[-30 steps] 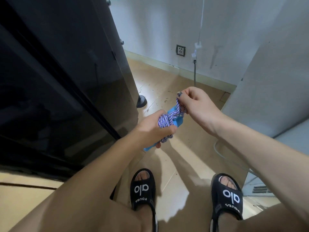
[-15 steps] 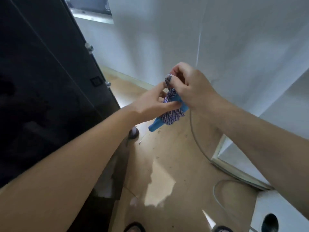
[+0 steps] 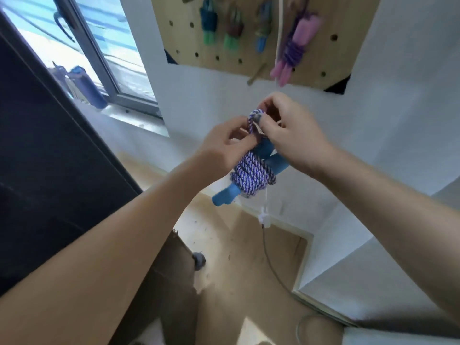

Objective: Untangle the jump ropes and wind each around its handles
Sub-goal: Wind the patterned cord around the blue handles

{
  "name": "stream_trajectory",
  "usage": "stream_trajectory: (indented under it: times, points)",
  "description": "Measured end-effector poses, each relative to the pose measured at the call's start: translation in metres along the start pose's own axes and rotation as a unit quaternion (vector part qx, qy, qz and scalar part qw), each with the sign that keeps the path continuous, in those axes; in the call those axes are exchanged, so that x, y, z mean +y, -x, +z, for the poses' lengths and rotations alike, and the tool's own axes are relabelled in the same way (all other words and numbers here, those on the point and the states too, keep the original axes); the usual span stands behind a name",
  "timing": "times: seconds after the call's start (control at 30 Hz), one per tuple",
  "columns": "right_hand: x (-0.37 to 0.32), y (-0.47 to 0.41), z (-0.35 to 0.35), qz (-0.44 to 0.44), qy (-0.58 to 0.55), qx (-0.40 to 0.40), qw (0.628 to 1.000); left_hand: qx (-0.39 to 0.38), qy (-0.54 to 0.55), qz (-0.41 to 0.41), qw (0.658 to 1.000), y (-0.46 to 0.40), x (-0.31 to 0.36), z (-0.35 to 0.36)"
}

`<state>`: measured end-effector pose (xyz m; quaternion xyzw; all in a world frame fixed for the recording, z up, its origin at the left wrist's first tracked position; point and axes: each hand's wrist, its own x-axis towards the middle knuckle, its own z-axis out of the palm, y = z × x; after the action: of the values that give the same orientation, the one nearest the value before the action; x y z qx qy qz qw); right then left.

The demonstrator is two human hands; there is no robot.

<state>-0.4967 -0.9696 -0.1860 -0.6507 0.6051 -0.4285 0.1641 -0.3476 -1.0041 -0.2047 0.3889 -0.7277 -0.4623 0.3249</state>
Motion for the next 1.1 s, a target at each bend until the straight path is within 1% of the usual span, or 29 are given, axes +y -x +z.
stream_trajectory:
  times: [0.13, 0.2, 0.3, 0.37, 0.43, 0.57, 0.67, 0.83, 1.0, 1.1]
  points:
    - [-0.04, -0.034, -0.043, 0.069, 0.022, 0.051, 0.996, -0.007, -0.052, -0.008, 0.999, -0.039, 0.058, -0.027]
    - [-0.052, -0.045, -0.058, 0.094, 0.053, 0.071, 0.992, -0.016, -0.07, 0.005, 0.997, -0.051, 0.08, -0.034]
    - [-0.064, -0.058, -0.075, 0.133, 0.089, 0.095, 0.983, -0.01, -0.084, 0.033, 0.996, -0.066, 0.11, -0.037]
    - [-0.065, -0.066, -0.085, 0.168, 0.066, 0.108, 0.978, -0.007, -0.088, 0.05, 0.995, -0.08, 0.127, -0.034]
    - [-0.062, -0.074, -0.093, 0.213, 0.015, 0.131, 0.968, -0.008, -0.09, 0.051, 0.995, -0.096, 0.138, -0.027]
    - [-0.05, -0.096, -0.11, 0.273, -0.103, 0.211, 0.933, -0.012, -0.101, 0.028, 0.994, -0.133, 0.149, -0.009]
    - [-0.035, -0.112, -0.121, 0.273, -0.166, 0.245, 0.916, -0.003, -0.125, 0.012, 0.992, -0.162, 0.155, 0.009]
    - [-0.009, -0.135, -0.131, 0.283, -0.14, 0.259, 0.913, 0.0, -0.175, -0.018, 0.984, -0.194, 0.161, 0.026]
    - [0.003, -0.135, -0.124, 0.279, -0.098, 0.251, 0.922, -0.059, -0.188, -0.053, 0.979, -0.204, 0.15, 0.027]
    - [0.008, -0.13, -0.114, 0.272, -0.082, 0.269, 0.92, -0.081, -0.213, -0.054, 0.972, -0.21, 0.142, 0.026]
